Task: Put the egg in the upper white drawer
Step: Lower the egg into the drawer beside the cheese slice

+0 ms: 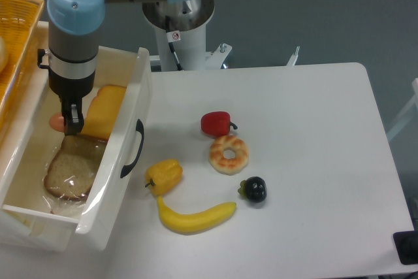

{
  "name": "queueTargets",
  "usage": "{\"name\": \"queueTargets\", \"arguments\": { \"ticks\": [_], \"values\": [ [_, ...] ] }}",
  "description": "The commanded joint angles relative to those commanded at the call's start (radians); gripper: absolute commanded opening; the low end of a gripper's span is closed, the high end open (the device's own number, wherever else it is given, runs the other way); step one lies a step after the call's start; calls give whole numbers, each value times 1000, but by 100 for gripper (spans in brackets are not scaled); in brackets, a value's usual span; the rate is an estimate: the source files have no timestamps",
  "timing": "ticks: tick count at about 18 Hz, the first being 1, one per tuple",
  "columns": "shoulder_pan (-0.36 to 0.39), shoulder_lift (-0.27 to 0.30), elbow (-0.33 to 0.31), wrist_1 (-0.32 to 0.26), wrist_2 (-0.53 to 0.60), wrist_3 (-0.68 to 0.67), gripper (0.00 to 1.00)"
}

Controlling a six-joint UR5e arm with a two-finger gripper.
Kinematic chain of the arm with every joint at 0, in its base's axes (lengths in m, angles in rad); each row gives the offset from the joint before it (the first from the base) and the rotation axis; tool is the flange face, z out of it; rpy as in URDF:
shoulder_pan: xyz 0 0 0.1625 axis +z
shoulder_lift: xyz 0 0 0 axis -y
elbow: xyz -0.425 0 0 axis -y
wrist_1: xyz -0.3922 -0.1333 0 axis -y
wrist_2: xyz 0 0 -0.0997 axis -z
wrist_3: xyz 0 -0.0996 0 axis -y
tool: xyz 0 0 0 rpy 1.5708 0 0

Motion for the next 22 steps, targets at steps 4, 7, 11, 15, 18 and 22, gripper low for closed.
{"name": "queueTargets", "arguments": {
  "ticks": [4, 7, 11, 15, 18, 22],
  "values": [
    [-6, 0, -5, 0, 0, -2, 24],
    [-6, 0, -5, 0, 0, -2, 28],
    [-6, 0, -5, 0, 14, -2, 34],
    [-8, -2, -5, 0, 18, 0, 38],
    [-8, -8, -5, 0, 18, 0, 45],
    [-8, -9, -5, 2, 18, 0, 48]
  ]
}}
